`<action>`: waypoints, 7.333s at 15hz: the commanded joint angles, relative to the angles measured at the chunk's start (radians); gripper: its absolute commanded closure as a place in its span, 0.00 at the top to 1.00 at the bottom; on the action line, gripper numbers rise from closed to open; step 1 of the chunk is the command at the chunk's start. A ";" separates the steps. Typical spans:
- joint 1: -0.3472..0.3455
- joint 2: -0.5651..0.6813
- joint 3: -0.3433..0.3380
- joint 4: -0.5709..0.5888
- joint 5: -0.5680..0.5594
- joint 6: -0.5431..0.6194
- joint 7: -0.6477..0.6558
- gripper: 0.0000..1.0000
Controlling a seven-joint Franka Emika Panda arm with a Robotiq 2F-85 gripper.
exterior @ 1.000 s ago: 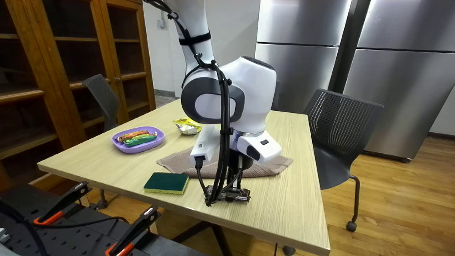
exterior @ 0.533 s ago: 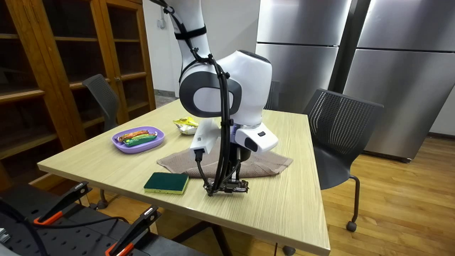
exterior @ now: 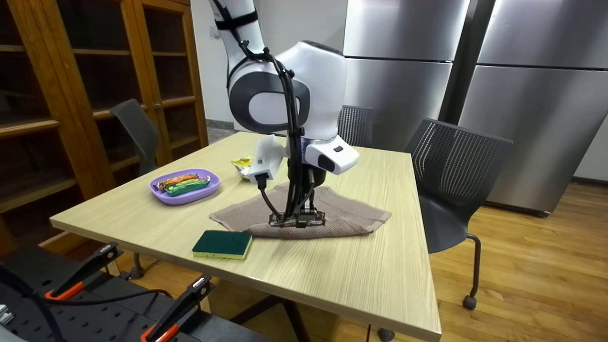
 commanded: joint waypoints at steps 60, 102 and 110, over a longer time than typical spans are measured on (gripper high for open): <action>0.533 0.151 0.161 0.184 -0.294 0.059 0.302 0.03; 0.123 -0.323 0.319 -0.183 0.010 0.023 -0.157 1.00; 0.080 -0.239 0.246 -0.133 -0.010 0.047 -0.213 1.00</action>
